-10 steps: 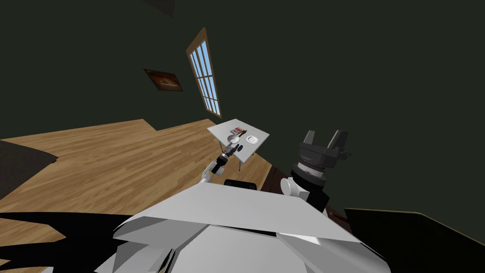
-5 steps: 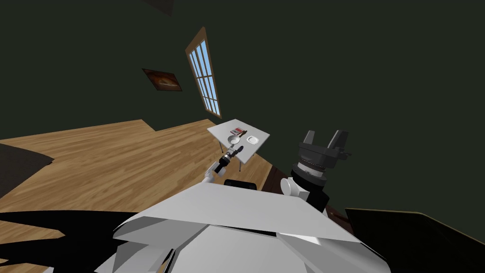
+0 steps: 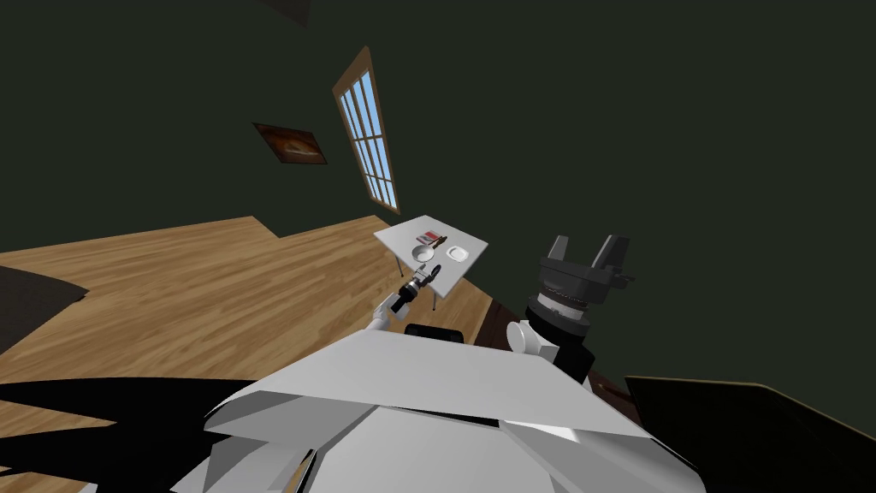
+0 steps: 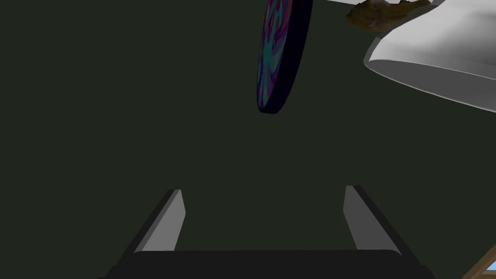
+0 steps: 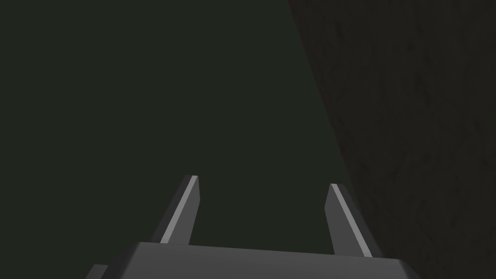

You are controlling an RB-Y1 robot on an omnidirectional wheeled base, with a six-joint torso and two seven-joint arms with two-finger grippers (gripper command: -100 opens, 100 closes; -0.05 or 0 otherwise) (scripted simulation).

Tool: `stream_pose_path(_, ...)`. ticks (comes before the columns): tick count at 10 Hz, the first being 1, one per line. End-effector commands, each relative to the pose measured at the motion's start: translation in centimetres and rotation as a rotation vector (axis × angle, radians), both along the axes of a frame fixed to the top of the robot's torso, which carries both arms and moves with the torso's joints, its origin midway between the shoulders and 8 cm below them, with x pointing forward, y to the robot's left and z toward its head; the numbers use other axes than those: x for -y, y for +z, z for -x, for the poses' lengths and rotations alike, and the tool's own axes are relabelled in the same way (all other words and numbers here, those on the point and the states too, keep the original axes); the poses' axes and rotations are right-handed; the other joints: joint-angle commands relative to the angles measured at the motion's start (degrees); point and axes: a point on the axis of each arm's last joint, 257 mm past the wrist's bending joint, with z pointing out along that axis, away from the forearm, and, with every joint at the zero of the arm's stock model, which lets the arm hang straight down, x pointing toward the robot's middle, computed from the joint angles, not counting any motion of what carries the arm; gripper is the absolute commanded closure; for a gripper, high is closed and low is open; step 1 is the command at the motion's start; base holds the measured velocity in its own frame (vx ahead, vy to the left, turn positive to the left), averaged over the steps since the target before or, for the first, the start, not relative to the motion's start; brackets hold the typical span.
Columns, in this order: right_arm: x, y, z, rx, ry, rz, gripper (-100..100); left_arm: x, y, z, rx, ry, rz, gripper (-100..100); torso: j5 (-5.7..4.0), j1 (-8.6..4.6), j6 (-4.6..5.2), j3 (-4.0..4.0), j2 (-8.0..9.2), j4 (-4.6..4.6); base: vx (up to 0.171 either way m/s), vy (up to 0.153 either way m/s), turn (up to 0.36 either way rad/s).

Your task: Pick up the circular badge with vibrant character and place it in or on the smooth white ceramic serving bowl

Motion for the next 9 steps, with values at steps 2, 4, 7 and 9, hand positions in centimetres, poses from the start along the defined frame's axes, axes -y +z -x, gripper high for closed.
stream_pose_path(2, 0.0, 0.0, 0.0, 0.0, 0.0, 0.0, 0, 0.7, -1.8, -0.2, -0.006, -0.017, -0.068, -100, 0.0, -0.01, 0.0, 0.0, 0.0, 0.0, 0.016, 0.02, -0.012)
stream_pose_path(4, 0.0, 0.0, 0.0, 0.0, 0.0, 0.0, 0, 1.0, -3.1, 0.0, -0.018, -0.027, -0.111, -100, 0.01, 0.05, 0.0, -0.01, -0.02, 0.0, 0.019, 0.033, -0.015)
stream_pose_path(7, 0.0, 0.0, 0.0, 0.0, 0.0, 0.0, 0, 1.6, -4.9, 0.1, -0.025, -0.049, -0.181, -100, 0.0, 0.01, 0.0, -0.01, -0.01, 0.0, 0.017, 0.023, -0.011)
stream_pose_path(9, 0.0, 0.0, 0.0, 0.0, 0.0, 0.0, 0, 2.1, -6.1, 0.3, -0.028, -0.068, -0.233, -100, 0.0, -0.02, 0.0, 0.01, 0.02, 0.0, 0.01, 0.019, -0.01)
